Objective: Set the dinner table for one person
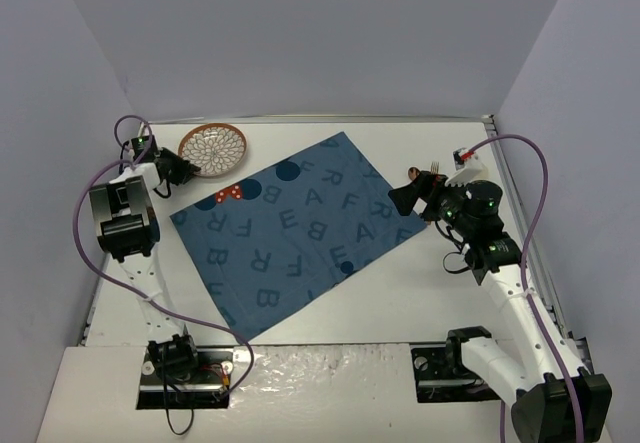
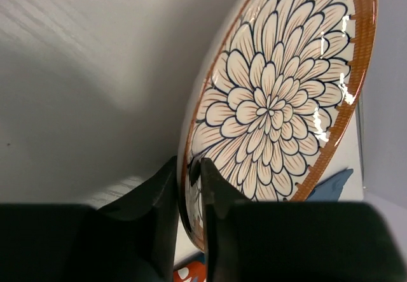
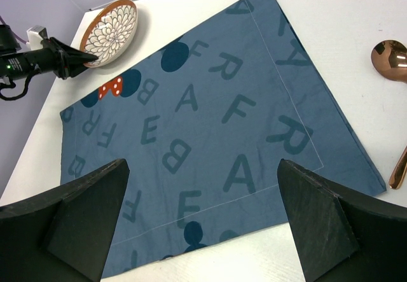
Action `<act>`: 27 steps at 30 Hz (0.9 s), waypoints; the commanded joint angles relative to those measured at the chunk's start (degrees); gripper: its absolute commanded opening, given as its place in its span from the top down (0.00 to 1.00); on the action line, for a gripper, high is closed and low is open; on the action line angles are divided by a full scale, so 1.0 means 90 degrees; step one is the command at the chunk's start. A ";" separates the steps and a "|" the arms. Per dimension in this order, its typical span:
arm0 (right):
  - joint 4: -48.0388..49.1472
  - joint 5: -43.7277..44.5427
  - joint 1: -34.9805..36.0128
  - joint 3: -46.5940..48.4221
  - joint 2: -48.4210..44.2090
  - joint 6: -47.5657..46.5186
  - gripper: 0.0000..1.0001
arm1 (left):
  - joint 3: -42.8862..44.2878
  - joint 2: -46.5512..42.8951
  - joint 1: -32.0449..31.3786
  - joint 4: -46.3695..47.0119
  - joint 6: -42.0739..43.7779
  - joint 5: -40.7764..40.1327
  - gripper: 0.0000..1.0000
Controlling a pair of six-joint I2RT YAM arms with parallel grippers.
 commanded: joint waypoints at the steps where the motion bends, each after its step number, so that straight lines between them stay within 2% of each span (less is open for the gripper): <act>1: 0.0383 0.0025 0.0058 0.0061 -0.0128 0.0005 0.00 | 0.0183 -0.0259 -0.0014 0.0062 0.0008 -0.0013 0.96; 3: 0.0378 0.0012 0.0062 0.0056 -0.0137 0.0010 0.00 | 0.0240 -0.0344 -0.0014 0.0093 -0.0001 0.0049 1.00; 7: 0.0378 0.0040 0.0071 0.0018 -0.0214 0.0009 0.00 | 0.0273 -0.0677 -0.0004 0.0144 -0.0165 0.0275 1.00; 10: 0.0377 0.0031 0.0062 0.0017 -0.0267 0.0017 0.00 | 0.0158 -0.1008 0.0000 0.0632 -0.0384 0.0585 1.00; 17: 0.0379 0.0021 0.0073 -0.0004 -0.0284 -0.0019 0.00 | -0.0647 -0.2309 -0.0069 0.1421 -0.1078 0.1377 1.00; 21: 0.0387 0.0021 0.0091 -0.0042 -0.0328 -0.0029 0.00 | -0.1036 -0.2923 -0.0214 0.1658 -0.1149 0.1626 1.00; 27: 0.0387 0.0021 0.0106 -0.0114 -0.0454 -0.0020 0.00 | -0.1858 -0.3791 -0.0793 0.1658 -0.1176 0.1904 1.00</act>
